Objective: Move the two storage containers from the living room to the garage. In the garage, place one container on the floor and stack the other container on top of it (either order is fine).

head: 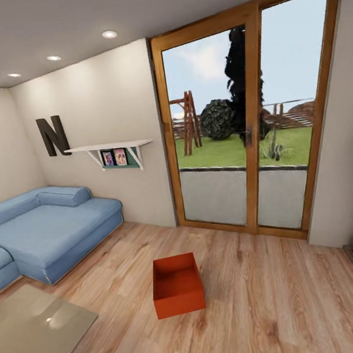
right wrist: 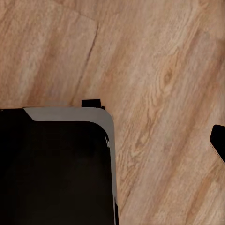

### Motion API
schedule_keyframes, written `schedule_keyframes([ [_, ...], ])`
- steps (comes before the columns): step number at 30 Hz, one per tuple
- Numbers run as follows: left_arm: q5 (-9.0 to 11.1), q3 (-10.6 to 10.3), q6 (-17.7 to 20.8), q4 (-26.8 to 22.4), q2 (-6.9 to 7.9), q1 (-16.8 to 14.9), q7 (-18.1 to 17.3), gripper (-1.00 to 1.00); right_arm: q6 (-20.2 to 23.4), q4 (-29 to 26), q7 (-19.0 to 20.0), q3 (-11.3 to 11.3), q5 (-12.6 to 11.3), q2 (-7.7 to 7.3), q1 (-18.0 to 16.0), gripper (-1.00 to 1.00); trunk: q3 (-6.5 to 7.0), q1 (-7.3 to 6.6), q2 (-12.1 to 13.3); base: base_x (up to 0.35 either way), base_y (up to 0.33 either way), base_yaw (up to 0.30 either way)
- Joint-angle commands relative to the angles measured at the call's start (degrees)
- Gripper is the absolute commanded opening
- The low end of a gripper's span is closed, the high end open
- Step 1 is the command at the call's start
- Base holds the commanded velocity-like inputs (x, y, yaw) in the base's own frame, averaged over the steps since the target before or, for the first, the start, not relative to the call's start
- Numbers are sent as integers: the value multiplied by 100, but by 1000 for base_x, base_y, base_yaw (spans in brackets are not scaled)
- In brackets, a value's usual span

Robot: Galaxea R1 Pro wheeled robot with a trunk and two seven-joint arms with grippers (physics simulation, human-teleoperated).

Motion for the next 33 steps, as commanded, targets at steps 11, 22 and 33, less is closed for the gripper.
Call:
schedule_keyframes([
  [11,31,2,-19,5,-1,-4,-3,100,-27,16,-3,48,-42,3,-7,100,-8,4,-5,321,-5,0],
  [22,31,2,-14,5,-1,-4,-3,100,-23,16,-2,48,-42,3,-7,100,-8,4,-5,323,0,0],
  [33,31,2,-13,5,1,-4,-3,100,-27,16,-3,48,-42,1,-7,100,-8,4,-5,323,0,0],
])
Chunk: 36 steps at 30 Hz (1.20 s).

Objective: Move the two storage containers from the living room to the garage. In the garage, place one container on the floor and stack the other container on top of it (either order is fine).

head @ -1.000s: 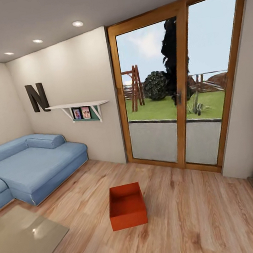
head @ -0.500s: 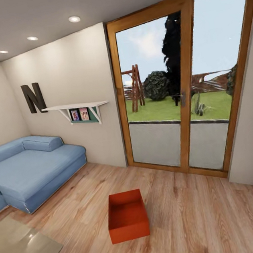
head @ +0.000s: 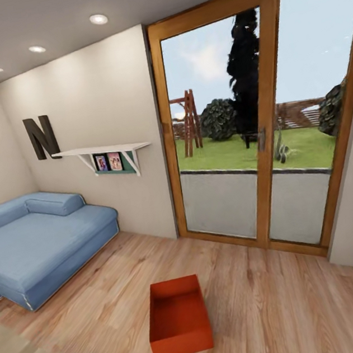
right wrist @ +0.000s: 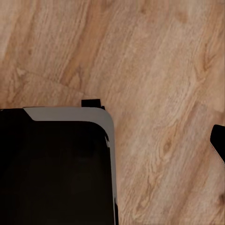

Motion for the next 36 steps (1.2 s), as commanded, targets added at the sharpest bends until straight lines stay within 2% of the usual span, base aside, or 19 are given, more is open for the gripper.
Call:
schedule_keyframes([
  [1,30,0,-19,5,0,-4,4,100,-28,16,-3,48,-42,4,-7,100,-8,4,-5,323,0,0],
  [36,39,0,-19,2,4,-4,-31,100,-28,16,-3,48,-42,4,-7,100,-8,4,-5,323,0,0],
])
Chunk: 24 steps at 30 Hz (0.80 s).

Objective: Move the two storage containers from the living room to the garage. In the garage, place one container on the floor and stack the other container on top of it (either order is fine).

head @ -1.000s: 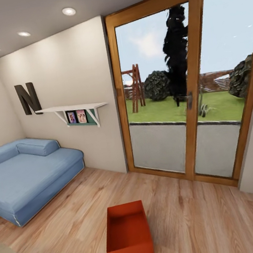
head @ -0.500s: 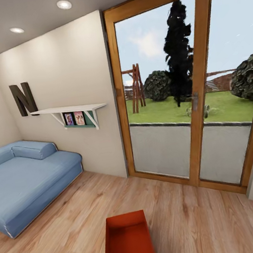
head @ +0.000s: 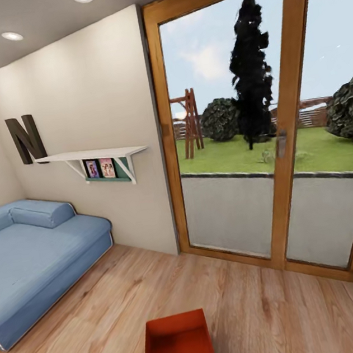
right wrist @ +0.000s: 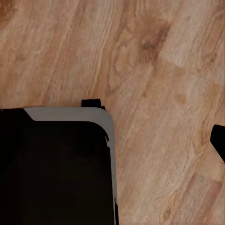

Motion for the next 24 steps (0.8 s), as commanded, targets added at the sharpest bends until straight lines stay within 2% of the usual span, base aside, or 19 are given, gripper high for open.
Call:
schedule_keyframes([
  [1,30,0,-20,5,-1,-4,4,100,-28,16,-3,48,-42,3,-7,100,-8,4,-5,323,0,0],
  [13,30,-7,-50,6,-6,-4,4,100,-26,16,-11,48,-35,11,-7,100,-8,4,-5,313,0,0],
  [17,30,-3,-73,3,-6,-4,13,100,-25,16,-12,50,-34,11,-7,100,-8,4,-5,79,0,128],
  [24,35,0,-80,-1,-6,-4,38,100,-12,16,-12,55,-34,11,-7,100,-8,4,-5,11,0,249],
])
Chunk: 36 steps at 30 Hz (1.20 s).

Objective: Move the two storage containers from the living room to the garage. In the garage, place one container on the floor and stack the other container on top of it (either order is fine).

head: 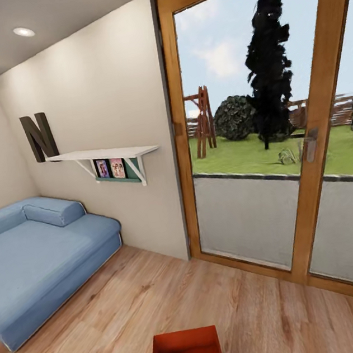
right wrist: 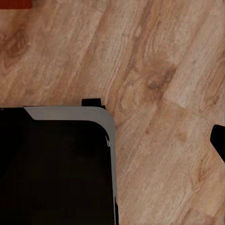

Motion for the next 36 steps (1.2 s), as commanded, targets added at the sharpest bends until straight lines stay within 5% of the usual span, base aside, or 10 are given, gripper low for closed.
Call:
schedule_keyframes([
  [1,32,1,-19,6,-1,-5,11,100,-29,16,-2,49,-42,2,-7,100,-8,1,-6,2,0,266],
  [18,34,1,-19,5,-1,-5,24,100,-37,16,-2,42,-46,1,-7,100,-8,1,-6,0,0,255],
  [36,24,1,-21,5,-1,-5,19,100,-39,16,51,42,-50,-42,-7,100,-8,1,-6,9,35,11],
])
